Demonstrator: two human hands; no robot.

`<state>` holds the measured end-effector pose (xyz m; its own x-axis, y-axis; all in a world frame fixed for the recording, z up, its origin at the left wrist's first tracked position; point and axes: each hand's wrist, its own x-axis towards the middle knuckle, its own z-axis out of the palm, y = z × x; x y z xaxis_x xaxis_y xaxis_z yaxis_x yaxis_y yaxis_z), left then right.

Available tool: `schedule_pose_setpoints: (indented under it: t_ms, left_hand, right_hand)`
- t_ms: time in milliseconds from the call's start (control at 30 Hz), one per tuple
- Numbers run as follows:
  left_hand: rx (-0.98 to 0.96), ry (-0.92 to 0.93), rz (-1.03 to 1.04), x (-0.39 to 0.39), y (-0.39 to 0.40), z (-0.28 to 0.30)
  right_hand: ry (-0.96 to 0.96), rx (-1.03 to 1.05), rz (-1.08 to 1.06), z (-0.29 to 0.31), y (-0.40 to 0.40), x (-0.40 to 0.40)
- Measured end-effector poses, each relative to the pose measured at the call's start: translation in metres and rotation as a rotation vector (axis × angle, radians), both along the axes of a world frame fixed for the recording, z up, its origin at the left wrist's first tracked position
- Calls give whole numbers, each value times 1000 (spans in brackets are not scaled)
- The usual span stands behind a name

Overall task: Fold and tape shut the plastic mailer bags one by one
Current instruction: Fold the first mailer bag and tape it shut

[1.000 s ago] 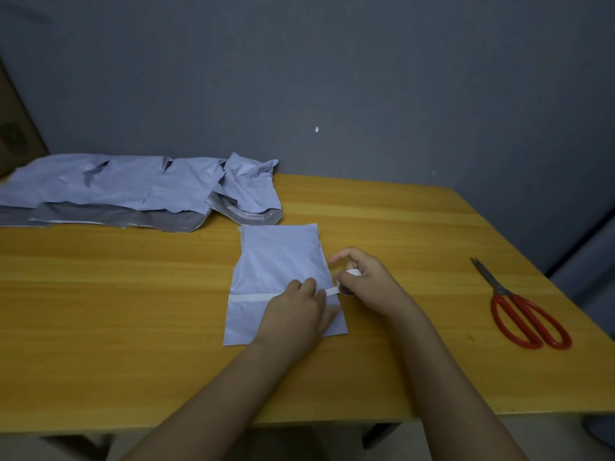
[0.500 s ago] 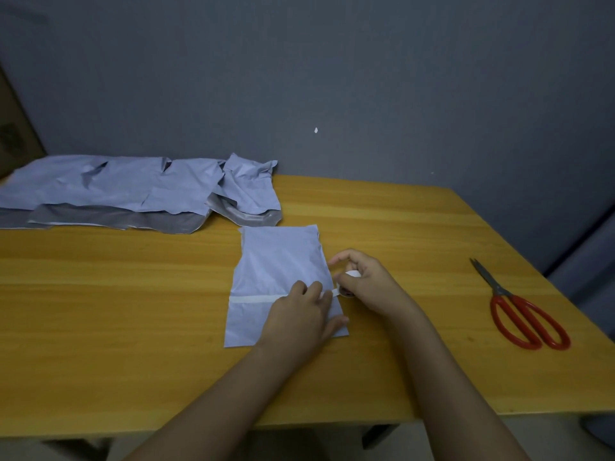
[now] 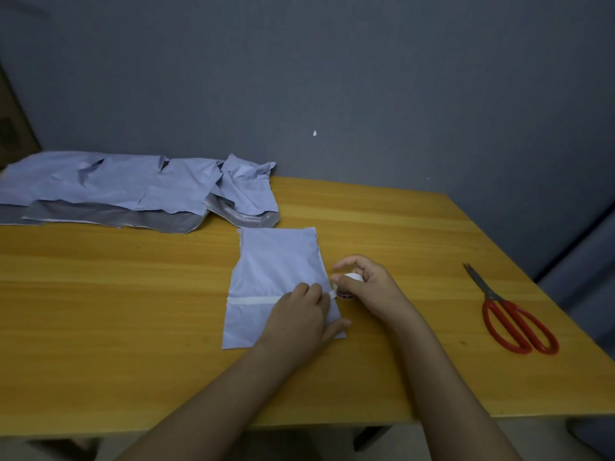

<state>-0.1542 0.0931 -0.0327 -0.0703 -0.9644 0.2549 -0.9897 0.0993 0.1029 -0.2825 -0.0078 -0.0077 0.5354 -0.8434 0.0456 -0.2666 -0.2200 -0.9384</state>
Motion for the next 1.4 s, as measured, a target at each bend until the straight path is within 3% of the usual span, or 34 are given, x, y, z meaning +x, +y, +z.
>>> schedule_pose_setpoints:
  t_ms: [333, 700, 900, 1200, 1400]
  left_hand:
    - [-53, 40, 20, 0, 4, -3]
    - [27, 107, 105, -9, 4, -3]
    - [26, 121, 105, -9, 4, 1]
    - [113, 187, 76, -2, 8, 0]
    - [62, 217, 73, -1, 10, -7]
  right_hand:
    - [-17, 7, 2, 0, 1, -2]
    - [-26, 14, 3, -3, 1, 2]
    - [-10, -42, -31, -5, 1, 4]
    - [-137, -8, -157, -10, 5, 4]
    - [-117, -13, -158, -5, 2, 2]
